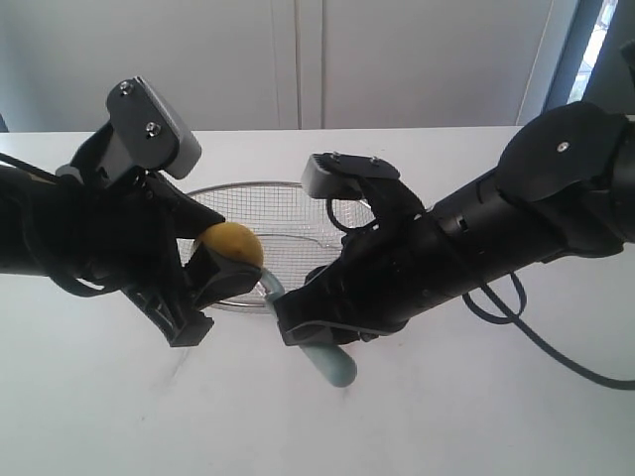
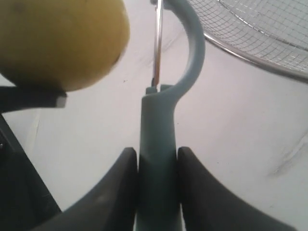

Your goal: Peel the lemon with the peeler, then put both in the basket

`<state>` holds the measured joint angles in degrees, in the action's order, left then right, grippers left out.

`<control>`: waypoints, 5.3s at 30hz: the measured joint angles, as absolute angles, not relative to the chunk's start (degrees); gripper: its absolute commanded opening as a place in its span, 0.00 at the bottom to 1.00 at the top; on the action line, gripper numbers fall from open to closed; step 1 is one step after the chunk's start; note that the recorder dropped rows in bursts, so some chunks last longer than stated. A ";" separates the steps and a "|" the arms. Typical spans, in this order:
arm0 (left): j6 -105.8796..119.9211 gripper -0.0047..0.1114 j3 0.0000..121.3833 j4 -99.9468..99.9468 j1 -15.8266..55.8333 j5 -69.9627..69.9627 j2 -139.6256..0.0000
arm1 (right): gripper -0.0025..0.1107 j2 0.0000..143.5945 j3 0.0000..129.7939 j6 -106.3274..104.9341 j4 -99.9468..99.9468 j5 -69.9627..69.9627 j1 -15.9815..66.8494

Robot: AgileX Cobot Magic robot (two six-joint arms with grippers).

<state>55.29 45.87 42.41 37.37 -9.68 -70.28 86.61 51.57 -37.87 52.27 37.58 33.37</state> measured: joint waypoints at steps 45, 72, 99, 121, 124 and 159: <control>55.41 0.04 45.87 42.17 37.37 -9.55 -70.67 | 0.02 75.84 51.59 -25.30 30.09 33.70 26.99; 55.41 0.04 45.87 42.17 37.37 -9.55 -70.67 | 0.02 89.20 51.45 -38.04 50.81 37.05 34.00; 55.41 0.04 45.87 42.07 37.37 -9.55 -70.67 | 0.02 87.01 53.57 -40.07 50.36 39.21 34.27; 55.41 0.04 45.87 41.96 37.37 -9.66 -70.67 | 0.02 83.76 53.57 -37.78 45.37 36.78 34.27; 55.41 0.04 45.87 41.96 37.37 -9.66 -70.67 | 0.02 82.40 53.57 -37.37 44.68 36.59 34.27; 55.41 0.04 45.87 41.96 37.37 -9.75 -70.67 | 0.02 67.86 53.57 -28.92 32.53 31.64 34.27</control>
<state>55.41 45.87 41.96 37.37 -9.75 -70.67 67.86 53.57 -28.92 32.53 31.64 34.27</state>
